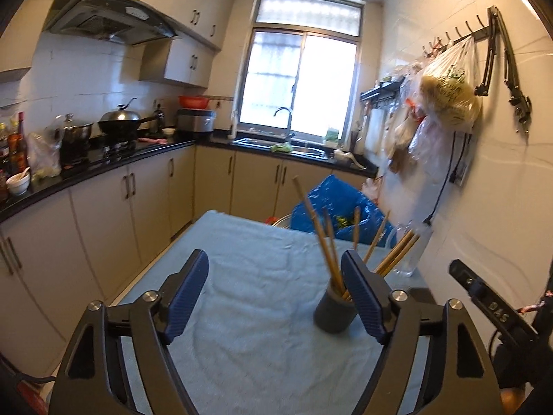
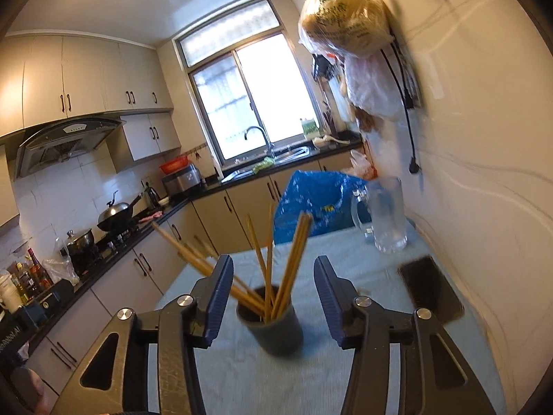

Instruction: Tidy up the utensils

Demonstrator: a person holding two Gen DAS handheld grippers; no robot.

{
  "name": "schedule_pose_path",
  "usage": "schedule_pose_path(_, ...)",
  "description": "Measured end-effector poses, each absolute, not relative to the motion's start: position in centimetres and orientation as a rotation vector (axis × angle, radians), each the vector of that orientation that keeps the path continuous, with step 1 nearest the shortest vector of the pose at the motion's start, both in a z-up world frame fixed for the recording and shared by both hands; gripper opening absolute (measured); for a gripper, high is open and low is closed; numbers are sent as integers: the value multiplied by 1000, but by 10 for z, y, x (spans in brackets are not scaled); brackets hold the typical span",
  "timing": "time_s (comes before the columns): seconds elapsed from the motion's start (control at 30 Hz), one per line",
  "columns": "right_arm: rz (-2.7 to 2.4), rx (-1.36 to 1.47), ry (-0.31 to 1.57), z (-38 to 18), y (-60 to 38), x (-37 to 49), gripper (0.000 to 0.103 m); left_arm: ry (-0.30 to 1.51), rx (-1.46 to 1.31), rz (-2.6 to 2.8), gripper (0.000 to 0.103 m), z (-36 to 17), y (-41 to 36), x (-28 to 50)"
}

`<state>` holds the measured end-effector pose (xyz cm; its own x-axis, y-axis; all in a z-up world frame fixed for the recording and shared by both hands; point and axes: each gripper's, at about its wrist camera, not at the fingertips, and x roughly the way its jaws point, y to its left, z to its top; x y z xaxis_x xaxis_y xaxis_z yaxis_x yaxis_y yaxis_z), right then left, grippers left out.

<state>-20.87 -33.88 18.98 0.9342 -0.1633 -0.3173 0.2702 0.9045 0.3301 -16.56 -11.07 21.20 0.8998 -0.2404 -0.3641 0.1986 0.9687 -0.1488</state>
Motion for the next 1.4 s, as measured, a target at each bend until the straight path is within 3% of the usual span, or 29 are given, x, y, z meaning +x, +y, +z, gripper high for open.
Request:
schedule_pose_path(0.33,-253,417,334,157,-320,-245,60,341,-41,-99,96,184,-94,-200)
schedule_pose_path(0.6,-282,427,407,127,-314,-247,61,318,-45,-60,103,167,-91,-215)
schedule_pose_path(1.4,-325,366,465,108,-302,-237,65,529,-4,-84,103,128,-107,-193)
